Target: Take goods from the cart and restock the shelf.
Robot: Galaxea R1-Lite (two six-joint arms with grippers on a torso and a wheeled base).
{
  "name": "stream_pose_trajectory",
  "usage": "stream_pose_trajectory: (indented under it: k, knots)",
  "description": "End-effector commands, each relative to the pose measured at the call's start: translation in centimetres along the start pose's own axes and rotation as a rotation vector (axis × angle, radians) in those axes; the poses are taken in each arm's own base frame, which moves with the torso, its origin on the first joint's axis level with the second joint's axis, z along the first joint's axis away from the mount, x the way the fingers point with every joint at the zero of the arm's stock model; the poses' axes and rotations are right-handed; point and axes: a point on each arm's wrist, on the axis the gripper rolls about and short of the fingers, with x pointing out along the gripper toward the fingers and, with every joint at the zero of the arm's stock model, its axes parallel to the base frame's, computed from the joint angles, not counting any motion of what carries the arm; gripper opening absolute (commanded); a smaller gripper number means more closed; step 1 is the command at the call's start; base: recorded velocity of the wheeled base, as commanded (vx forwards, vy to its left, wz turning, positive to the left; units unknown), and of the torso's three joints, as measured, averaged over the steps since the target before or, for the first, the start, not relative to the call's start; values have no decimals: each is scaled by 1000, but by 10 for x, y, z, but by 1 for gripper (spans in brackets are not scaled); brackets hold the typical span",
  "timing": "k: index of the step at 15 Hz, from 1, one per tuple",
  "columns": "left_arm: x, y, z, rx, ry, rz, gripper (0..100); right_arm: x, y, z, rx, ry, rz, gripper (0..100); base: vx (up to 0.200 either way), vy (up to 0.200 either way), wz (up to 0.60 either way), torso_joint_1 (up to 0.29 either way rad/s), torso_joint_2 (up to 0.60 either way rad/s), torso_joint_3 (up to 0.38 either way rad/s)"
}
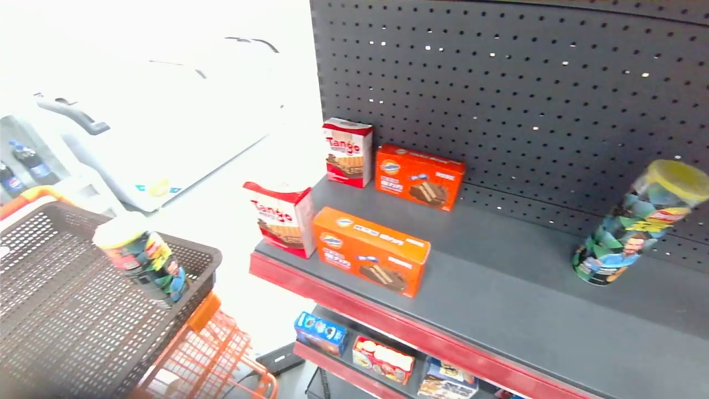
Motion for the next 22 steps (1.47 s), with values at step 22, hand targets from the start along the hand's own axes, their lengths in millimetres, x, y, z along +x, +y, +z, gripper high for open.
stream_pose_trajectory:
  k: [22]
  knots:
    - [96,-3,100,-20,341,6,100,0,0,0,-2,1,1,100,0,0,0,0,0,0]
